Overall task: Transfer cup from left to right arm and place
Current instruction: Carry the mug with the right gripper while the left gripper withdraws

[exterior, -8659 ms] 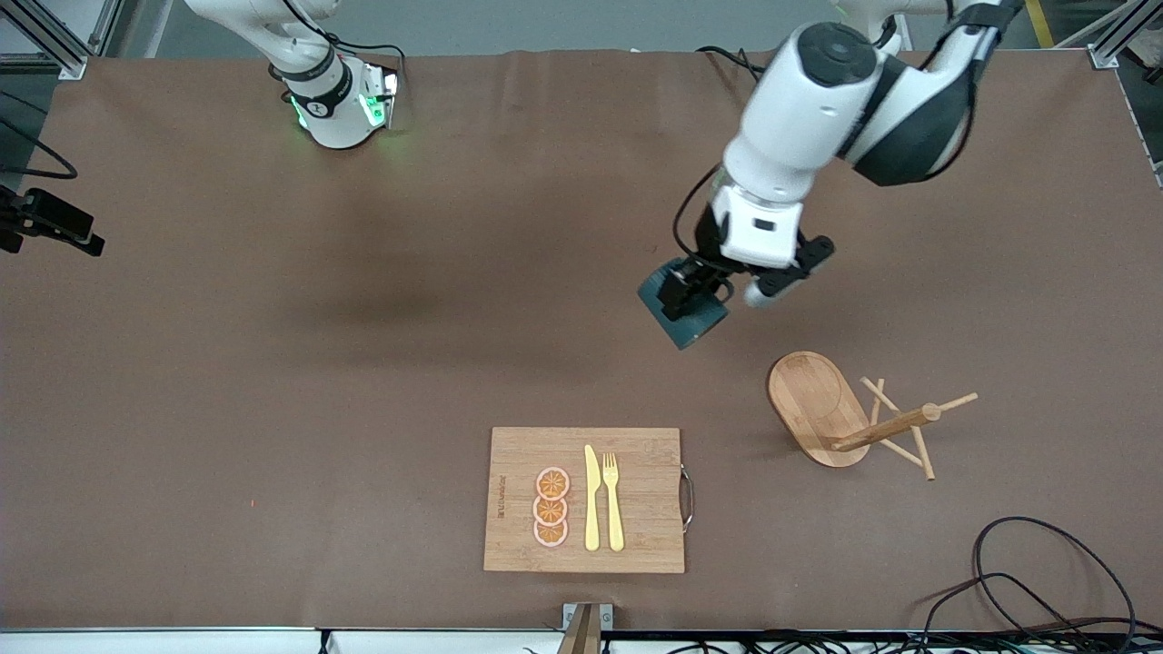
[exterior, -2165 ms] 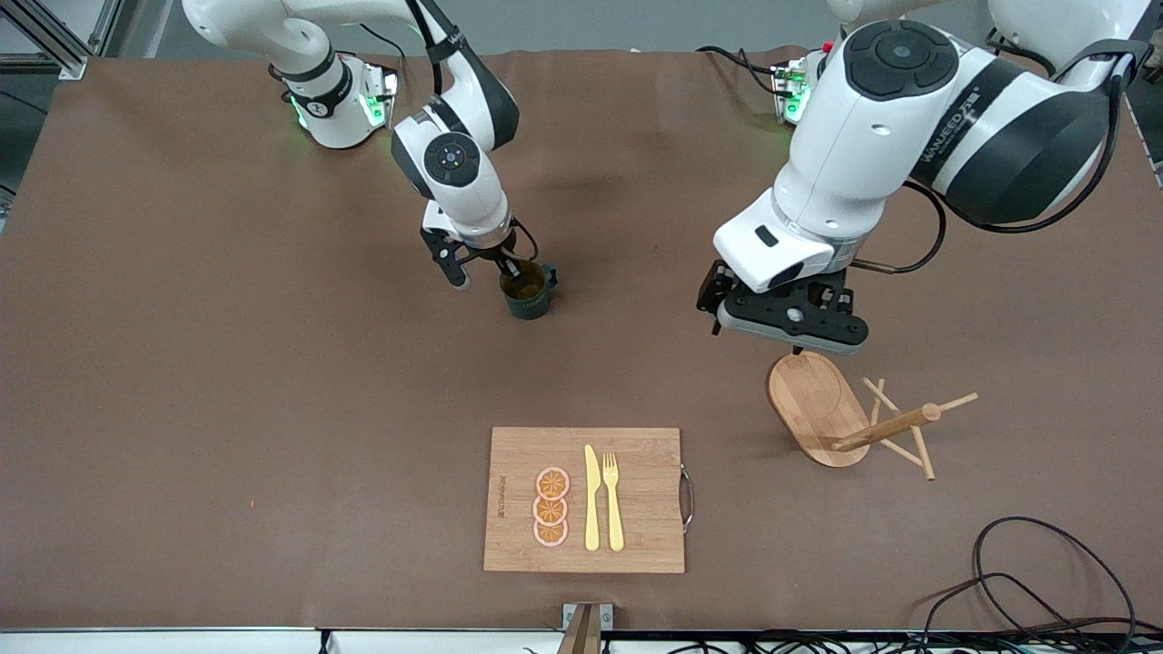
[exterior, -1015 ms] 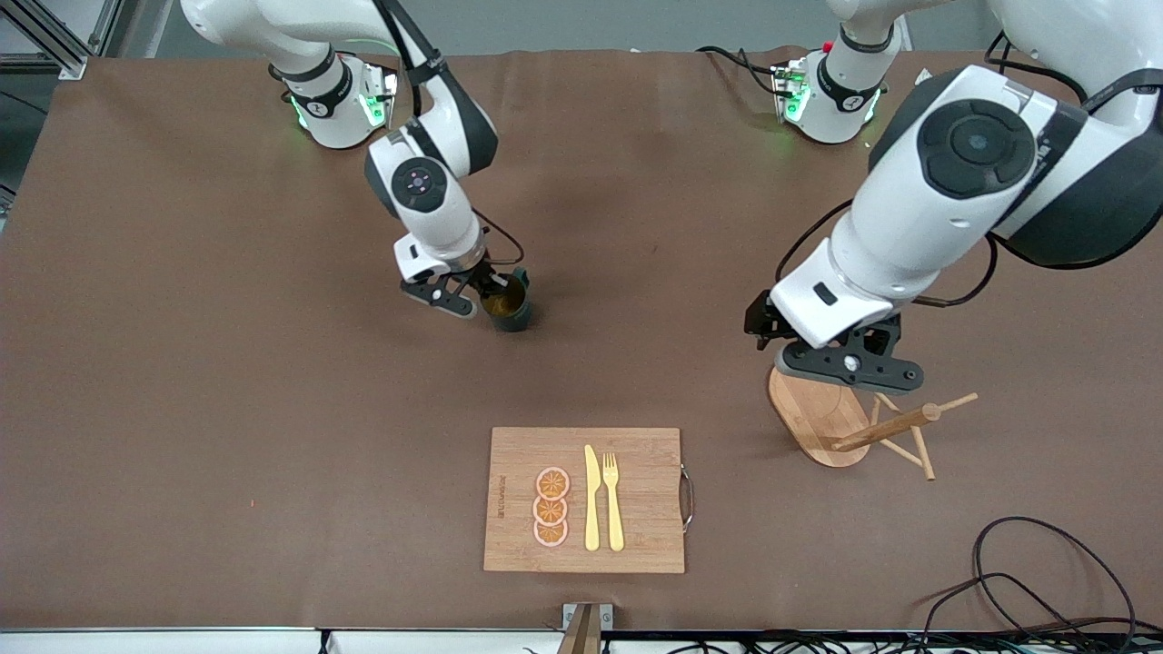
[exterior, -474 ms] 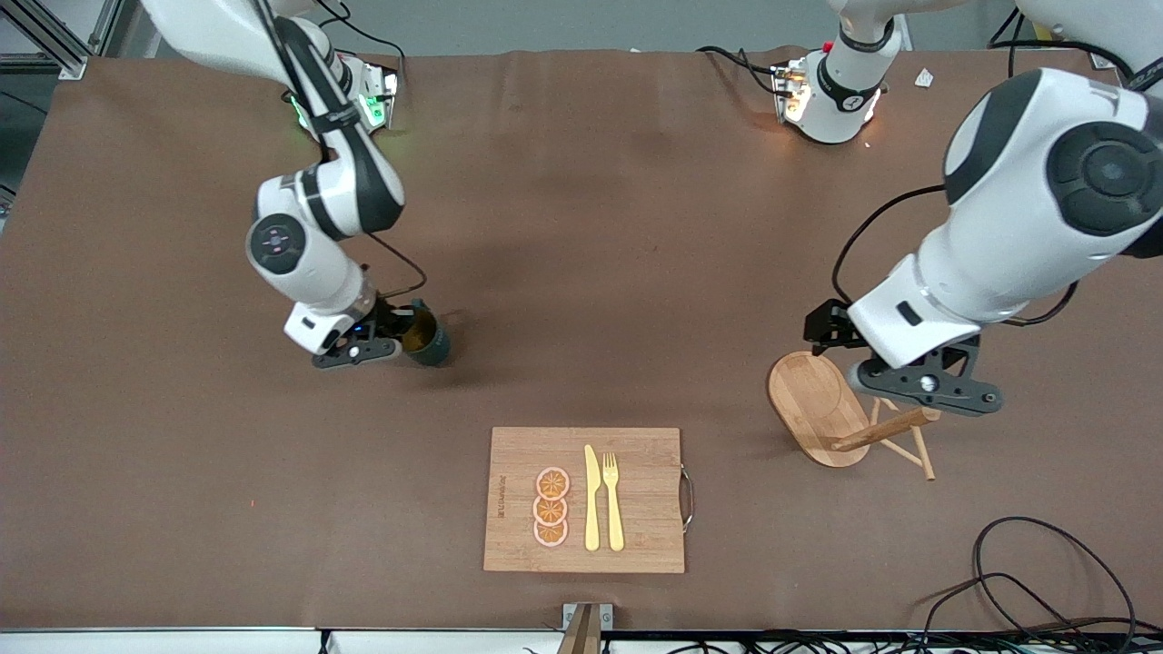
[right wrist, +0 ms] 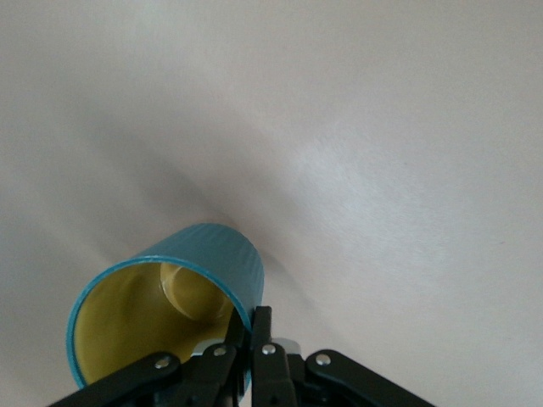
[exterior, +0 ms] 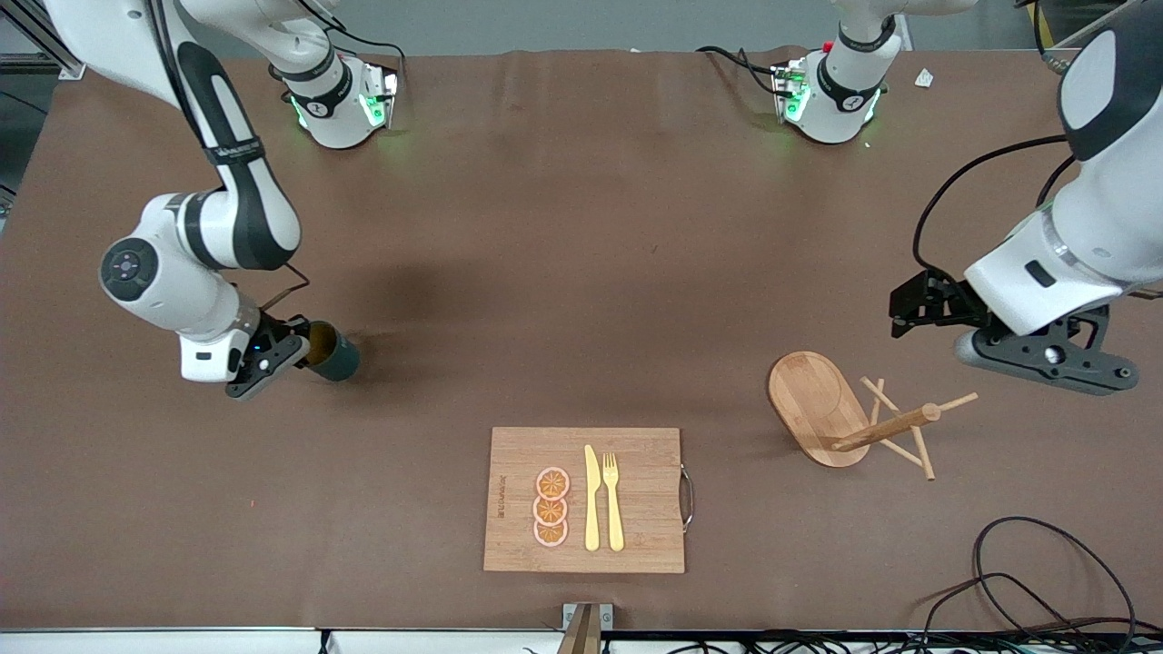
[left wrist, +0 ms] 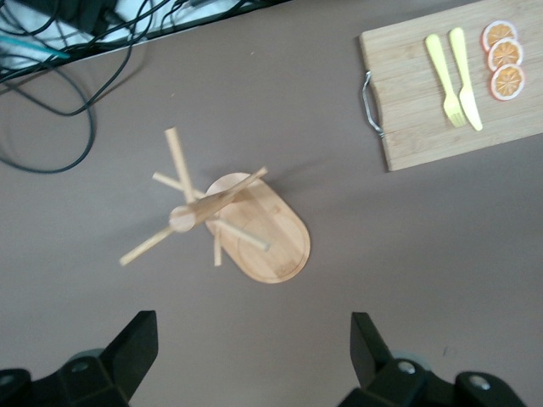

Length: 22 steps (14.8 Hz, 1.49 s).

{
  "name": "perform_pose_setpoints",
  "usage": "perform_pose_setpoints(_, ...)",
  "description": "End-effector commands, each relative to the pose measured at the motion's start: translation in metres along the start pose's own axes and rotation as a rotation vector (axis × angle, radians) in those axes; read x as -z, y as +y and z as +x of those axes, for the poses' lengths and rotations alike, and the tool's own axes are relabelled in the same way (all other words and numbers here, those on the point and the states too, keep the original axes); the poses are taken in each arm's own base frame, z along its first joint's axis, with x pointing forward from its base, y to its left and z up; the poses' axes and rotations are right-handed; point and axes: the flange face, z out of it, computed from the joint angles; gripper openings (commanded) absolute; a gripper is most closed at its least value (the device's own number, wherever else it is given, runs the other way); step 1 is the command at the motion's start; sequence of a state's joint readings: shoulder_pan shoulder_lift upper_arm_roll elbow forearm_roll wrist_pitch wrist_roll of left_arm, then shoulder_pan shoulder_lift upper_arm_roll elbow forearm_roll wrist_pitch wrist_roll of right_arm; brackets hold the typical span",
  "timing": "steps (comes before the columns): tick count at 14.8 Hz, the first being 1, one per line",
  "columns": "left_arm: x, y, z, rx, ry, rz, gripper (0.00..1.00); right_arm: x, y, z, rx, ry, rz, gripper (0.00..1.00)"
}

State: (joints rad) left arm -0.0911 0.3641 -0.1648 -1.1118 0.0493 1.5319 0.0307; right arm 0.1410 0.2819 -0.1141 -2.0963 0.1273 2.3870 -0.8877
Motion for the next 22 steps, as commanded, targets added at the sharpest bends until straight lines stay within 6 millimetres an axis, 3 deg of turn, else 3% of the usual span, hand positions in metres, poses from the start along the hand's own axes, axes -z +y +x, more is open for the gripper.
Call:
perform_pose_setpoints(1,0.01,-0.006,-0.027,0.008,-0.021,0.005,1.0,0.001,0.011,-0.011,0.2,-0.016,-0.004,0.0)
perform_pose_setpoints(6,0.017,-0.038,-0.064,0.078,-0.05,0.001,1.0,-0.002,0.038,-0.038,0.528,-0.058,-0.021,0.0)
perform_pose_setpoints(12,0.018,-0.076,-0.089,0.178,-0.067,0.008,1.0,-0.012,0.064,-0.068,0.673,-0.072,-0.028,0.0)
perform_pose_setpoints(15,0.025,-0.076,-0.102,0.199,-0.06,0.013,1.0,-0.023,0.066,-0.072,0.684,-0.074,-0.041,0.0)
perform_pose_setpoints(22,0.033,-0.078,-0.103,0.245,-0.029,0.023,1.0,-0.03,0.064,-0.069,0.733,-0.08,-0.034,0.0)
